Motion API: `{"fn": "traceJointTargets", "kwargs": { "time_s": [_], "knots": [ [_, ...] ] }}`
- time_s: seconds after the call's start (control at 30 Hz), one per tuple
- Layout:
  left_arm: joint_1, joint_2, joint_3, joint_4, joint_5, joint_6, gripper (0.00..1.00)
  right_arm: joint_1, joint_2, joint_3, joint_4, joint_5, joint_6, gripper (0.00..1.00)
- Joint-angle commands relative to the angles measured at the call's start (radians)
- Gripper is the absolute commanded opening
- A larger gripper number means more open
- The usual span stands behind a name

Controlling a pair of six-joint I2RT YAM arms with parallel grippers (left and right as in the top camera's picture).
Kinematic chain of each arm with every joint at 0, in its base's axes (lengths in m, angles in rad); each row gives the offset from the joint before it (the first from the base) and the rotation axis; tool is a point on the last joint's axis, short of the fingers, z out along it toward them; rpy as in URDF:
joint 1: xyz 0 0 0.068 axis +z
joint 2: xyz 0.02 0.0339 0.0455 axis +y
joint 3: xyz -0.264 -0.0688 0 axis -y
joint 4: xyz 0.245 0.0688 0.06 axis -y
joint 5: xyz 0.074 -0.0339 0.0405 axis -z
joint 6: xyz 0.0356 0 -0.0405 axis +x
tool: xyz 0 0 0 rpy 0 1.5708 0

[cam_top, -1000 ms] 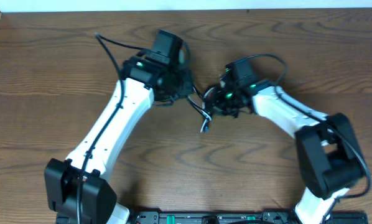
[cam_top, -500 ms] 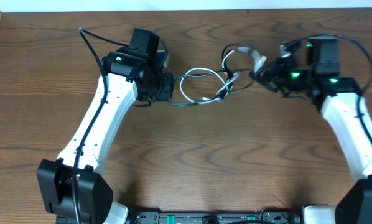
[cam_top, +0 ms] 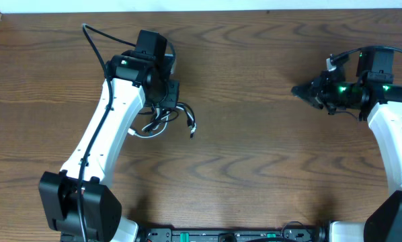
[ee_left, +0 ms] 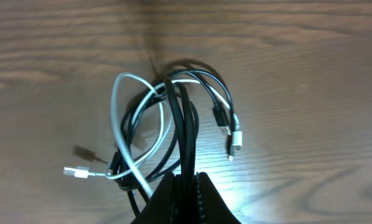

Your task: Untangle cables

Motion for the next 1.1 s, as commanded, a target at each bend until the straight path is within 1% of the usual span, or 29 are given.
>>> {"fn": "traceJointTargets", "kwargs": {
  "time_s": [0.0,0.07,0.17,0.2,0.3,0.43,0.5,0.53,0.57,0.63,0.67,0.73,0.93,1.0,1.07],
  "knots": [
    [-0.018,0.010,0.008,0.015,0.156,0.109,0.07,0.030,-0.017,0.011,-0.015,-0.014,-0.097,0.15],
    [-0.025,0.005,0.009,0.023,0.246,0.164,0.08,0.045,-0.017,0.011,-0.019,-0.014,-0.122,0.29],
    [-0.037,-0.003,0.010,0.038,0.378,0.235,0.07,0.063,-0.017,0.011,-0.028,-0.014,-0.152,0.44],
    [-0.043,-0.003,0.010,0.042,0.403,0.248,0.08,0.064,-0.017,0.011,-0.029,-0.006,-0.154,0.48],
    [-0.066,-0.003,0.009,0.045,0.410,0.277,0.08,0.063,-0.017,0.011,-0.032,0.021,-0.154,0.56],
    [-0.114,0.005,0.006,0.045,0.410,0.282,0.08,0.047,-0.017,0.011,-0.037,0.044,-0.154,0.59],
    [-0.151,0.013,0.005,0.044,0.410,0.282,0.12,0.035,-0.017,0.011,-0.040,0.050,-0.154,0.61],
    [-0.173,0.017,0.002,0.044,0.410,0.282,0.17,0.029,-0.017,0.011,-0.041,0.050,-0.154,0.61],
    [-0.196,0.022,-0.002,0.044,0.407,0.282,0.27,0.023,-0.017,0.011,-0.043,0.050,-0.154,0.62],
    [-0.239,0.029,-0.006,0.041,0.375,0.282,0.38,0.012,-0.017,0.011,-0.051,0.050,-0.163,0.64],
    [-0.264,0.032,-0.006,0.037,0.336,0.282,0.43,0.008,-0.017,0.011,-0.057,0.051,-0.173,0.64],
    [-0.302,0.033,-0.006,0.033,0.267,0.282,0.47,-0.002,-0.017,0.011,-0.072,0.051,-0.193,0.66],
    [-0.393,0.029,-0.006,0.006,0.078,0.277,0.48,-0.028,-0.017,0.011,-0.095,0.065,-0.214,0.69],
    [-0.400,0.029,-0.006,0.004,0.002,0.224,0.48,-0.030,-0.017,0.011,-0.097,0.065,-0.214,0.69],
    [-0.393,0.031,-0.006,0.012,-0.077,0.129,0.48,-0.031,-0.017,0.011,-0.098,0.065,-0.221,0.69]
  ]
}}
